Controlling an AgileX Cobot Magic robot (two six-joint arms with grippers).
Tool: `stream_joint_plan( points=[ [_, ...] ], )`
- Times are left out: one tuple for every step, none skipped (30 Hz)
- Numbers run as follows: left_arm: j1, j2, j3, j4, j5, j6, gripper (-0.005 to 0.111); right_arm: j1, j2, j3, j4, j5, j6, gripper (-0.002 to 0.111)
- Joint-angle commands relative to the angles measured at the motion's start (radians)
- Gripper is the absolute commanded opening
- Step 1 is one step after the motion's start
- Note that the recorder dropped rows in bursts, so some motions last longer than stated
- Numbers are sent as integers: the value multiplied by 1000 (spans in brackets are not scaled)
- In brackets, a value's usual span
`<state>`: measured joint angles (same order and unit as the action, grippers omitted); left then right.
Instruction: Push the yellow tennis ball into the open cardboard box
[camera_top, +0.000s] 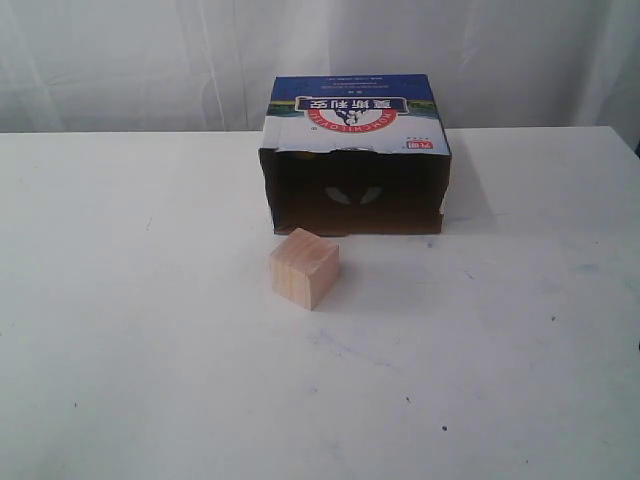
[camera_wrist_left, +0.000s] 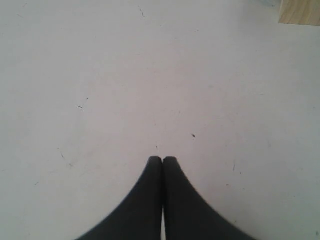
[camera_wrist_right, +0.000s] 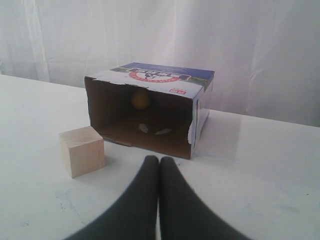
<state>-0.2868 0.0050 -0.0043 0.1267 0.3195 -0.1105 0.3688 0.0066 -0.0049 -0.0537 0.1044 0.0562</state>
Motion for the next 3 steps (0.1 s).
stream_joint_plan(
  points=[
    [-5,-5,4,2,17,2,0,-7,-7,5,2,6,-8,0],
    [-5,-5,4,2,17,2,0,-7,-7,5,2,6,-8,0],
    [-5,-5,4,2,17,2,0,-7,-7,5,2,6,-8,0]
  ],
)
